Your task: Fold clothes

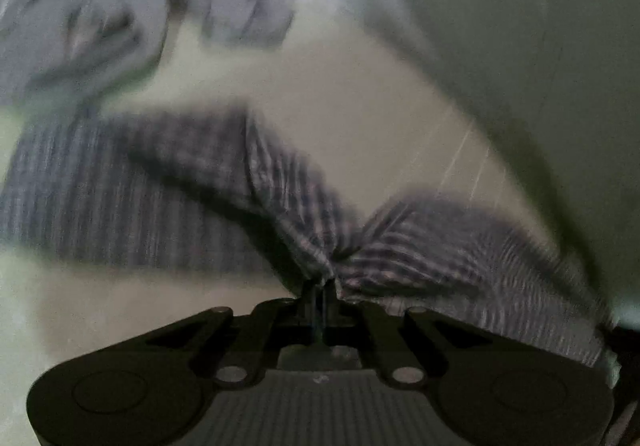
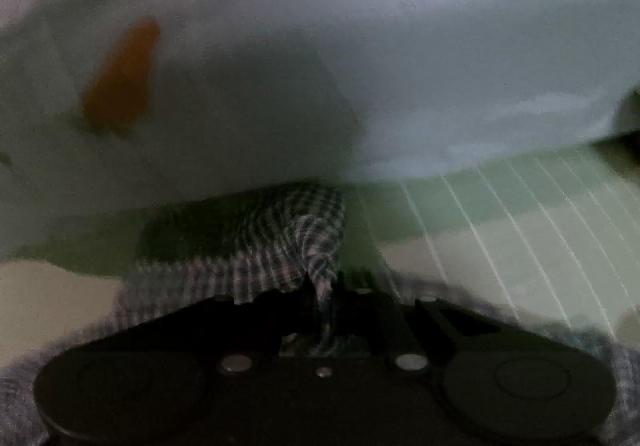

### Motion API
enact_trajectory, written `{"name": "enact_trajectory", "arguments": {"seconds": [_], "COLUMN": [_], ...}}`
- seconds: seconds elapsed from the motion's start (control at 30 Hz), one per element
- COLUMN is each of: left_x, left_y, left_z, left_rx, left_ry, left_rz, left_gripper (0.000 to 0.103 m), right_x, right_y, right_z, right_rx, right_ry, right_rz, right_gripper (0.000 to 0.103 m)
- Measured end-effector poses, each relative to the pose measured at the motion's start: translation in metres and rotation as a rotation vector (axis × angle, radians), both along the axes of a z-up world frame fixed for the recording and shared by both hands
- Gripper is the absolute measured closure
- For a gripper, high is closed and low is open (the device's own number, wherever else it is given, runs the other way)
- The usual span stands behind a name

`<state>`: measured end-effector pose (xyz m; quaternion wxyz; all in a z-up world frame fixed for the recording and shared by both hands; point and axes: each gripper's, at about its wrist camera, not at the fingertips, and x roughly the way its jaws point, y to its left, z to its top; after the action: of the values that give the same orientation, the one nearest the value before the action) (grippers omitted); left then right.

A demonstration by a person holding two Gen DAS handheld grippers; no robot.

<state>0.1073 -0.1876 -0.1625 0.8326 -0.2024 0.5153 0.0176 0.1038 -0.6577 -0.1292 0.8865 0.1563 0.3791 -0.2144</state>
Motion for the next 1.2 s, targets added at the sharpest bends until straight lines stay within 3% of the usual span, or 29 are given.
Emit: {"name": "enact_trajectory", "arguments": {"seconds": [0.13,0.2,0.3,0.43,0.57,0.63,0.8,0.87,0.93,1.0,1.1,1.2], "left_x": [0.001,0.006,0.013,0.038,0.061,0.069,0.089,0.096,0.104,0.111,0.119,0.141], "left_y": [-0.01,-0.009,-0.007,-0.011,-0.025,-0.034,-0.054,-0.062,-0.071,-0.074,-0.067,-0.058], "left_z": [0.007,0.019,0.035,0.052,0.045,0.038,0.021,0.014,0.007,0.002,0.003,0.014], "left_rx": [0.073,0.087,0.107,0.128,0.148,0.159,0.187,0.198,0.209,0.211,0.2,0.262], "left_ry": [-0.022,-0.062,-0.122,-0.199,-0.185,-0.17,-0.132,-0.116,-0.101,-0.095,-0.116,-0.186], "left_rz": [-0.063,-0.06,-0.057,-0.108,-0.193,-0.226,-0.308,-0.341,-0.374,-0.388,-0.36,-0.309], "left_gripper": [0.095,0.086,0.066,0.04,0.025,0.025,0.026,0.034,0.07,0.099,0.099,0.099], "right_x": [-0.004,0.002,0.002,0.006,0.01,0.005,-0.019,-0.03,-0.041,-0.052,-0.062,-0.066], "right_y": [0.004,0.009,0.016,0.037,0.054,0.056,0.047,0.039,0.032,0.028,0.025,0.024], "right_z": [0.003,0.012,0.029,0.046,0.048,0.048,0.044,0.034,0.033,0.036,0.037,0.039], "right_rx": [-0.039,-0.069,-0.107,-0.142,-0.155,-0.131,-0.077,-0.083,-0.071,-0.041,-0.024,-0.045], "right_ry": [0.043,0.042,0.001,-0.041,-0.026,-0.027,-0.024,-0.008,-0.007,-0.025,-0.039,-0.02], "right_rz": [0.0,0.002,0.015,0.097,0.134,0.118,0.09,0.078,0.043,0.011,-0.015,-0.006], "right_gripper": [0.082,0.056,0.037,0.025,0.023,0.023,0.023,0.023,0.023,0.023,0.023,0.023]}}
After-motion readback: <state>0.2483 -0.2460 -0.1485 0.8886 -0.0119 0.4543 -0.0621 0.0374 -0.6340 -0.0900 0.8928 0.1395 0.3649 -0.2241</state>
